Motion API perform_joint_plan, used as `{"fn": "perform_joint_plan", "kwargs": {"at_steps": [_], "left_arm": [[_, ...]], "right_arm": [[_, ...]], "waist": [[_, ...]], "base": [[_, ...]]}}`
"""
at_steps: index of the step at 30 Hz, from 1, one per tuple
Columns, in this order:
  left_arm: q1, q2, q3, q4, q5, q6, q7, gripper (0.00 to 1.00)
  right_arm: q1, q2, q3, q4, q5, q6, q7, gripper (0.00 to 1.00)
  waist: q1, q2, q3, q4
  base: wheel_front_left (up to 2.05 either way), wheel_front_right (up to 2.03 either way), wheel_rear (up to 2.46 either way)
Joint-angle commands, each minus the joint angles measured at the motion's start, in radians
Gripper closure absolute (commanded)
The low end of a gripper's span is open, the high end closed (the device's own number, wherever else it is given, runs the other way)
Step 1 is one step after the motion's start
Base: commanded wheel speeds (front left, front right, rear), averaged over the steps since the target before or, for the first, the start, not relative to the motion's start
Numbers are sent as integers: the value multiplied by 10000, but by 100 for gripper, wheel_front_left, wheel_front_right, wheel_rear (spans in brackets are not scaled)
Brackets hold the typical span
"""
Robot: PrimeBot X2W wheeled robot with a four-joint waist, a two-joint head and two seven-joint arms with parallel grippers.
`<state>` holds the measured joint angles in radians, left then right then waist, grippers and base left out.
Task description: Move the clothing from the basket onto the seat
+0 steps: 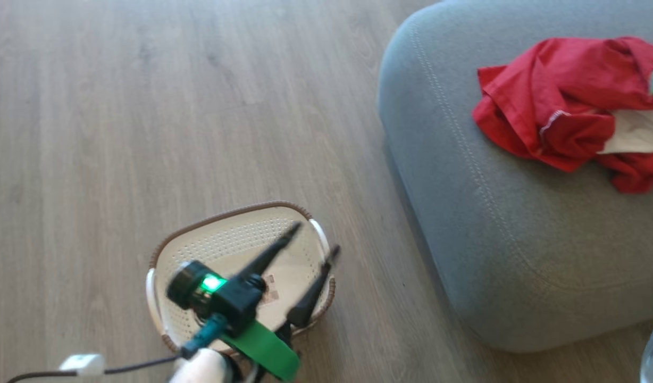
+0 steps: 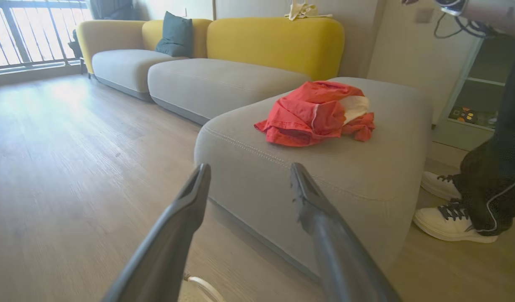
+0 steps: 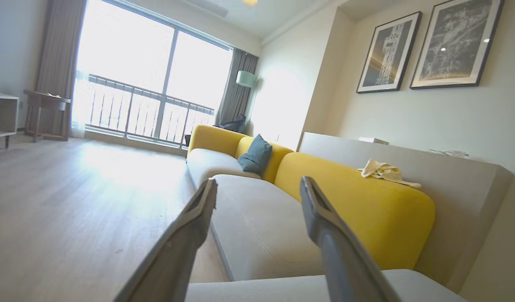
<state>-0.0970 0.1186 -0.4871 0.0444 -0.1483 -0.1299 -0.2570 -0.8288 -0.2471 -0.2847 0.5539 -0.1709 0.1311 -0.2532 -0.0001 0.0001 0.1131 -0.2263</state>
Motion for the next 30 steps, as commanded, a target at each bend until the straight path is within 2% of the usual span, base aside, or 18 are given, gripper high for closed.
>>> {"fn": "perform_joint_plan", "kwargs": {"at_steps": [1, 7, 14, 19, 24, 30], "left_arm": [[-119, -145, 572, -324, 28, -8, -48, 0], [-39, -524, 1983, -266, 187, -4, -48, 0], [179, -676, 3018, -165, -11, 266, -48, 0], [239, -680, 3333, -451, 248, 795, -48, 0], [356, -682, 3427, -527, 468, 1552, -48, 0], [639, -682, 3441, -172, 799, 2302, -48, 0]], "right_arm": [[169, 18, 326, -650, 277, -4, -82, 0], [1980, 334, 1262, -2802, 1573, -4, -84, 0], [3439, 846, 2350, -3613, 2191, -4, -84, 0], [4161, 1245, 2864, -3602, 2726, -4, -85, 0], [4988, 1500, 3215, -3396, 2863, -4, -85, 0], [6052, 1867, 3263, -3211, 3127, -4, -85, 0]], "waist": [[1, -1, -91, 228], [1, -1, -251, 958], [1, -1, -453, 1748], [1, -1, -531, 2116], [1, -1, -643, 2453], [1, -1, -864, 2657]], "base": [[0, 0, 0], [0, 0, 0], [0, 0, 0], [0, 0, 0], [0, 0, 0], [0, 0, 0]]}}
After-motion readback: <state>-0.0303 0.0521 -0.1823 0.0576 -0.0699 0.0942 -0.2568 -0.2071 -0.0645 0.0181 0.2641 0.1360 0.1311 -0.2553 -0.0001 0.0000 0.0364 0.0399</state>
